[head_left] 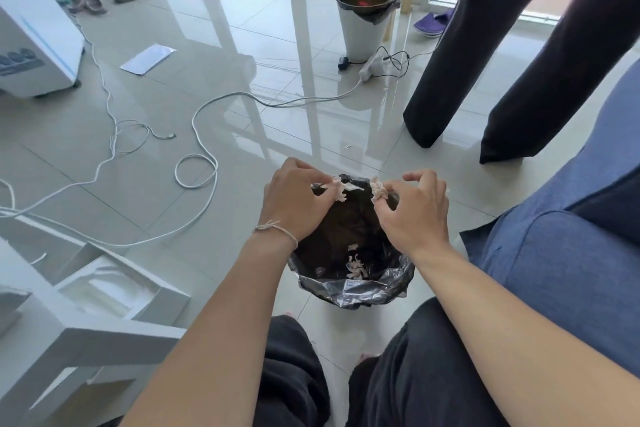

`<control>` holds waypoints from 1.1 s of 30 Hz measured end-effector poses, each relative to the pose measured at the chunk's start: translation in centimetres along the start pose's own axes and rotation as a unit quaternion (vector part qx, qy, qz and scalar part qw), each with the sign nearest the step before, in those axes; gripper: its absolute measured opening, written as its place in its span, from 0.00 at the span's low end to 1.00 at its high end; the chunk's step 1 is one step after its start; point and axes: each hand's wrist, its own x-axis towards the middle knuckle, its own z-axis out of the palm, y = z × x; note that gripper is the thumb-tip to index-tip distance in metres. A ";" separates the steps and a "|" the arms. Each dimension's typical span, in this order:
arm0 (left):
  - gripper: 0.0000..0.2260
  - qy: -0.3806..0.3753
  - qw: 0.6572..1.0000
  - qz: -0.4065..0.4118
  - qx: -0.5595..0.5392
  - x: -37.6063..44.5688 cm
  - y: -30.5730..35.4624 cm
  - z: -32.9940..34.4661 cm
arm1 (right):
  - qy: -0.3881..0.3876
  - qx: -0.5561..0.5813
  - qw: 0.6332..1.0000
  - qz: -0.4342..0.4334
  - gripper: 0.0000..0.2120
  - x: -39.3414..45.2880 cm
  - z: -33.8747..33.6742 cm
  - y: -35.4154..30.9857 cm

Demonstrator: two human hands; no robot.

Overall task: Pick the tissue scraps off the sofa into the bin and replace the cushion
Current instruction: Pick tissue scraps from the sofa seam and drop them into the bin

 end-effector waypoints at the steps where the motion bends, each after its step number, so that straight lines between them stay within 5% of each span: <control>1: 0.08 -0.004 1.000 -0.004 0.001 0.0 0.0 -0.1 | -0.002 0.001 1.000 -0.001 0.11 -0.1 0.1 -0.1; 33: 0.09 -0.024 1.000 -0.012 0.002 -0.2 0.9 -0.5 | -0.016 0.031 0.999 -0.015 0.11 0.0 0.6 -0.3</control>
